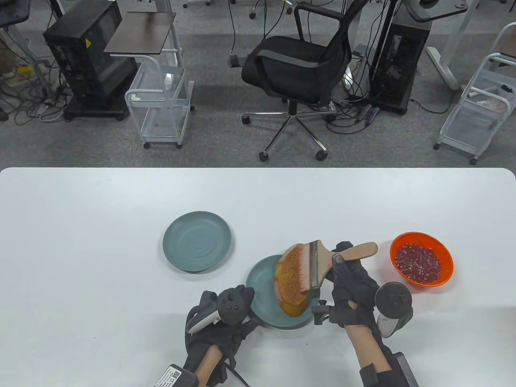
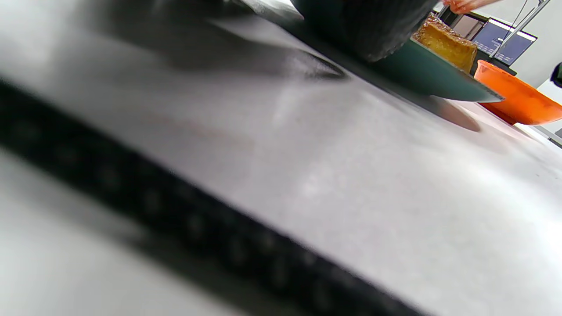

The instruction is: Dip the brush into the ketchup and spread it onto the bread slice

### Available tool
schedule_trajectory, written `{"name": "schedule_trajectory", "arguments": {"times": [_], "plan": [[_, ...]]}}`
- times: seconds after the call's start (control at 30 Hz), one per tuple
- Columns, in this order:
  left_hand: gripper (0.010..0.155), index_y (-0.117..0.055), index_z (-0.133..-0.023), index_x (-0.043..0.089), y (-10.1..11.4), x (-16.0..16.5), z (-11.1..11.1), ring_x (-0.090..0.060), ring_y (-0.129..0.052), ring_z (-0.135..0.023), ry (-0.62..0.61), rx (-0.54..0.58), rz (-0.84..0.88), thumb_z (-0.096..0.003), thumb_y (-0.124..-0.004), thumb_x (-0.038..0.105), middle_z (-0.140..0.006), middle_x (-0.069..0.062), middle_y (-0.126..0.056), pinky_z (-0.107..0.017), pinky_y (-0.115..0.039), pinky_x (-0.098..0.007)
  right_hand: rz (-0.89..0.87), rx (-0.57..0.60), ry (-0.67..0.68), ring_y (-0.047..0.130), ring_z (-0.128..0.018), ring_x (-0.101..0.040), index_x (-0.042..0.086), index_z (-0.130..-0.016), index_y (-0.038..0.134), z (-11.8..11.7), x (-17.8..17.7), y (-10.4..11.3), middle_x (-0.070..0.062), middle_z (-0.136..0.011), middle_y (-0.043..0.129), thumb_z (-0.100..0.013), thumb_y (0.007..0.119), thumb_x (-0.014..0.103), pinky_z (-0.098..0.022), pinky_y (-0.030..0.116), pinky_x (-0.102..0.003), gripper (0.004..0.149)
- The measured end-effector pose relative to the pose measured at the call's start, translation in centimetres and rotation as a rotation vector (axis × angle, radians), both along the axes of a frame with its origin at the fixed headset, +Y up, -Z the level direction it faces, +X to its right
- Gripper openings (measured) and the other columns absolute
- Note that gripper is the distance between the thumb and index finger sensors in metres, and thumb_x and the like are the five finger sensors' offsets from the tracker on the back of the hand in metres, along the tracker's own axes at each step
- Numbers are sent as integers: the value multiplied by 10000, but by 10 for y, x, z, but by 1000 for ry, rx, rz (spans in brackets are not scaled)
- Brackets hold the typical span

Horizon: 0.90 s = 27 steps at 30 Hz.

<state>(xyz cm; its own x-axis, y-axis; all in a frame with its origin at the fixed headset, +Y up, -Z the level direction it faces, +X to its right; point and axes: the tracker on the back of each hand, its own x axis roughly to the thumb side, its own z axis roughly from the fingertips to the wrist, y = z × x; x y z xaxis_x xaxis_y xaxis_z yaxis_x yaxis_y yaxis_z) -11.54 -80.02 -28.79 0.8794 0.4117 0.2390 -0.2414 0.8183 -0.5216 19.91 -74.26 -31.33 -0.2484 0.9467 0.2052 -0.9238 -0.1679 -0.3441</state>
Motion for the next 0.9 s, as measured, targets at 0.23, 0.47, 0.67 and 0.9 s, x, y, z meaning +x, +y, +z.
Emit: {"name": "schedule_trajectory", "arguments": {"times": [0.23,0.47,0.67,0.9], "plan": [[726,-155,-1139,201,0,-1,0,-381,-177,-1099,-3,-5,11,-654,-650,418,-1193,-125,-167,-708,-249,-590,141,30,-7,1033,-546,-483,-49,-954,706,-3,-5,0,-363,-795,805,-528,814,227,-315,982,-433,519],[729,-154,-1140,195,0,0,0,-388,-178,-1096,-6,-2,1,-655,-651,416,-1192,-133,-167,-705,-254,-596,80,61,-30,1030,-553,-479,-44,-955,697,-1,1,7,-360,-797,801,-531,806,233,-320,984,-428,518],[728,-159,-1141,194,-1,-1,0,-388,-178,-1096,-7,-6,11,-653,-653,415,-1193,-135,-172,-704,-252,-596,97,2,29,1030,-533,-501,-64,-947,708,-2,-22,2,-376,-783,805,-526,817,217,-306,979,-444,518],[728,-161,-1142,190,0,0,0,-392,-181,-1096,-9,-12,8,-655,-653,414,-1197,-139,-184,-704,-255,-601,294,152,-104,1045,-520,-478,-58,-940,716,5,4,24,-365,-774,819,-527,816,229,-294,992,-422,513]]}}
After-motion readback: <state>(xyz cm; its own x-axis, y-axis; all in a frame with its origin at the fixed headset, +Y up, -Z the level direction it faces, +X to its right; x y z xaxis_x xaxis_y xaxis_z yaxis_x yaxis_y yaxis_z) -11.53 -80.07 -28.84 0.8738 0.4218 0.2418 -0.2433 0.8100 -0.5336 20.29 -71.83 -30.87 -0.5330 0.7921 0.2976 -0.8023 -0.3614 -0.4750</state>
